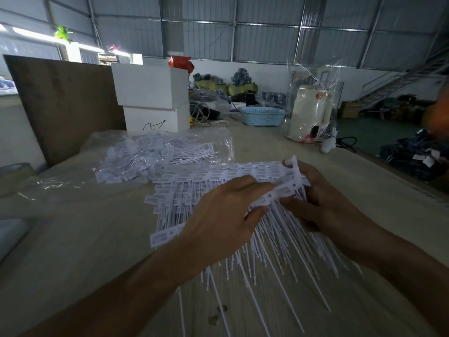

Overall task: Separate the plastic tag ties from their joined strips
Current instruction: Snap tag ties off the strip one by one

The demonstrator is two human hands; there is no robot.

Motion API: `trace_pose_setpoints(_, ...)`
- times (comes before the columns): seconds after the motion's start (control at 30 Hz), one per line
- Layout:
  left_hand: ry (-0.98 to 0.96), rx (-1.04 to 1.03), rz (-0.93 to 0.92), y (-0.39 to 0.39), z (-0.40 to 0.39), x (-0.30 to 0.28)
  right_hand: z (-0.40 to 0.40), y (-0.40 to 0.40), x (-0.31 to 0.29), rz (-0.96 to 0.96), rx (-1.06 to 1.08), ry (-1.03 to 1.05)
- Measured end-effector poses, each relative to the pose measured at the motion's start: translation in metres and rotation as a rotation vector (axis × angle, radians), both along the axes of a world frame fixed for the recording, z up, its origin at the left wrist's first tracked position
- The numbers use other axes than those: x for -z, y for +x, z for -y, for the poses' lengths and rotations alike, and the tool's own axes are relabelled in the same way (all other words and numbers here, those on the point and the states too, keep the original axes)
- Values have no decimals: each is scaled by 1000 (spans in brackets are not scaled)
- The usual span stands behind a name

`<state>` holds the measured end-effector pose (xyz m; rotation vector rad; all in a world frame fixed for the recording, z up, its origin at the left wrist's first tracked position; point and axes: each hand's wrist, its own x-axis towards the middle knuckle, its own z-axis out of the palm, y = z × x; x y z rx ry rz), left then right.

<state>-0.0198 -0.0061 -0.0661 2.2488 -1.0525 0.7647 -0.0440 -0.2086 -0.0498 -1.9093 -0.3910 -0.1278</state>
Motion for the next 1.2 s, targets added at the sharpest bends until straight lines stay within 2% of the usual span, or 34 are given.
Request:
trace_pose_setpoints(0.1, -9, -10, -14, 3, -3, -3, -2, -1, -2, -30, 41, 25)
trace_pose_setpoints(0.17, -50, 16, -7, 3, -6, -4, -3, -3, -3, 18, 61, 20)
trace_pose_setpoints(0.47, -70, 17, 83, 1, -5, -5, -3, -4, -3, 116, 72, -196)
trace_pose_setpoints(0.57, -52, -19, 126, -1, -3, -4, -4, -2, -2, 167, 107, -156)
trace_pose_setpoints(0.73, -241, -85, 235, 0, -7, -7, -5, -10, -8, 63, -46, -22)
trace_pose_setpoints(0.83, -173, -6, 333, -1, -3, -4, -8, -11, -7, 76, -52, -38)
trace_pose_setpoints(0.9, -152, 29, 338, -2, -1, -3, -9, -10, -4, 79, -29, -65)
trace_pose_setpoints(1.03, -102, 48, 312, -3, -2, -3, -12, -11, -1, -5, -62, 36)
trace_pose_setpoints(1.2, -67, 41, 303, -5, -1, -5, -16, -10, 2, 50, 87, -33)
